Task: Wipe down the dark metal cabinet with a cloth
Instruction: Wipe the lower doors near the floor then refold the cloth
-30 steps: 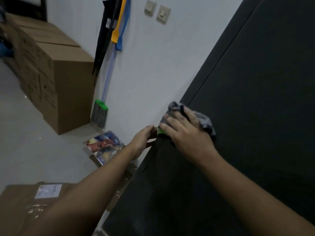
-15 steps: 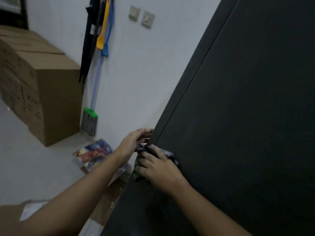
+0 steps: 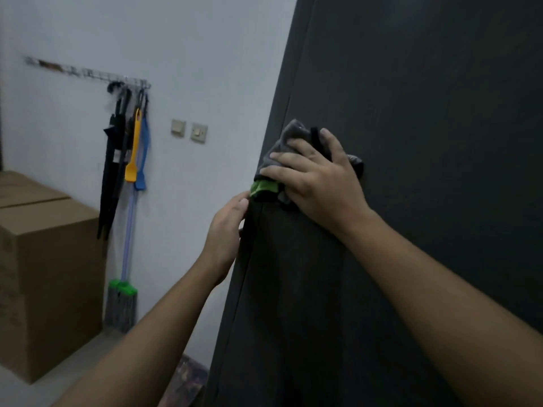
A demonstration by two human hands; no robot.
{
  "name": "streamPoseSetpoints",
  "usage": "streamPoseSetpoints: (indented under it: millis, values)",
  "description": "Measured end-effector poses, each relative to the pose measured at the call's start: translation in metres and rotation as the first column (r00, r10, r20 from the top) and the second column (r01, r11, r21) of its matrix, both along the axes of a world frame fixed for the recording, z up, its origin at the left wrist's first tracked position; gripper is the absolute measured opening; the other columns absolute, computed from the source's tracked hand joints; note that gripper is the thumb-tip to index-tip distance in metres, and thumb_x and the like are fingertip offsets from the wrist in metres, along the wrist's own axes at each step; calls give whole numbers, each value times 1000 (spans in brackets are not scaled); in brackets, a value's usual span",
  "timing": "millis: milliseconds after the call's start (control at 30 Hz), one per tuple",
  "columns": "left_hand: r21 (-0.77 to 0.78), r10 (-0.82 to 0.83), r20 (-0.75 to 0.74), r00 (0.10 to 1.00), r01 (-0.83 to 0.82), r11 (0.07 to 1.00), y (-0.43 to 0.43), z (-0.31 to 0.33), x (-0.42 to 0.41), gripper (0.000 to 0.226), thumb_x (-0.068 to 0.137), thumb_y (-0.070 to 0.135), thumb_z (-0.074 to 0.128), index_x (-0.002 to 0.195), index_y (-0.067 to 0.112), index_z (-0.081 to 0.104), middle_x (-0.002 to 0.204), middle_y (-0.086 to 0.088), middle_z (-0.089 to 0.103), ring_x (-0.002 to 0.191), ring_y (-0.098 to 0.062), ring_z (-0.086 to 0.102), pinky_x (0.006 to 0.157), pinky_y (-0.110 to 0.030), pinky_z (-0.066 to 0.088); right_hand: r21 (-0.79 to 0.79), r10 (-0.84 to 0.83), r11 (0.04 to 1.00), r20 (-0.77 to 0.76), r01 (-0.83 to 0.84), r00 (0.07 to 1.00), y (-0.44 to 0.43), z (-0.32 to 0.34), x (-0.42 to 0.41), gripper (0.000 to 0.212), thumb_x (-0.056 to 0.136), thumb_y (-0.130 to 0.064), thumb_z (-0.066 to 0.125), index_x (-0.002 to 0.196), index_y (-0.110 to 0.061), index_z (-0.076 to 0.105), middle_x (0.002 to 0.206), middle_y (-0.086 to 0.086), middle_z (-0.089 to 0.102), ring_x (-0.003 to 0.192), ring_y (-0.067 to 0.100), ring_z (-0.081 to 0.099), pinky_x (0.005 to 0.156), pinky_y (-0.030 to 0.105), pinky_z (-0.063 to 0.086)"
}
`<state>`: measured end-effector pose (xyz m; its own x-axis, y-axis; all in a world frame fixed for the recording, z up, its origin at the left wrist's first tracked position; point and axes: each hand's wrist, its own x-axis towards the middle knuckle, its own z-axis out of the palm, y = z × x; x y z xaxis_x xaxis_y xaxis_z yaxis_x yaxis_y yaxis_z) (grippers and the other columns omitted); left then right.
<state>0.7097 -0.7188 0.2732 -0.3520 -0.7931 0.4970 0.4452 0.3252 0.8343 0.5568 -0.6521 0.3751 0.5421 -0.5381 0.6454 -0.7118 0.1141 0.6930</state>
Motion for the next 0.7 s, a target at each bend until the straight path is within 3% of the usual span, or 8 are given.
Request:
streamPoseSetpoints:
  millis: [67,167,333,433,533,633,700]
  values:
    - [-51,23,6,1000,-23,998,-2,14,3,33,107,23,32,118,35,61,113,16,67,101,9,62,77,-19,48,-27,4,1000,32,-4,999,-2,-1,3,32,97,-28,52,125,-36,66,135,-6,63,135,25,51,116,58,26]
    - [-31,49,-26,998,-50,998,-6,34,12,35,107,25,31,132,28,55,116,7,69,112,-2,62,89,-29,50,61,-15,998,-33,17,999,0,-15,2,34,95,-28,55,128,-34,63,137,-5,61,140,27,45,117,58,23]
    - [-63,82,21,996,-80,995,-3,67,20,35,105,23,38,134,25,56,120,5,67,118,-8,58,100,-42,49,221,-16,974,-161,52,987,10,25,-5,39,96,-32,58,134,-40,55,144,-10,55,143,21,40,119,60,16]
    - [-102,64,28,998,-61,993,4,90,17,33,106,19,36,132,23,57,118,3,66,116,-10,59,93,-36,52,152,-10,988,-115,27,993,10,70,-7,40,93,-28,62,132,-38,58,142,-8,57,141,23,43,119,59,18]
    - [-165,100,68,993,-88,982,6,108,11,30,104,15,40,118,32,60,117,8,64,113,-10,58,94,-34,52,87,-40,995,-55,44,998,8,125,-2,40,96,-25,56,133,-37,57,144,-8,55,143,25,41,118,59,16]
    - [-276,185,172,968,-133,952,-1,122,8,44,99,4,45,137,24,53,121,11,61,107,-2,56,82,-17,48,14,-51,999,49,50,998,3,177,8,39,99,-24,50,135,-37,56,147,-10,52,146,22,35,118,58,11]
    - [-320,219,207,953,-146,936,-5,131,8,45,99,5,46,141,22,49,123,10,59,108,-5,55,79,-13,44,-84,-49,994,184,66,982,-1,198,17,41,100,-23,48,138,-38,53,150,-12,48,148,20,29,119,58,8]
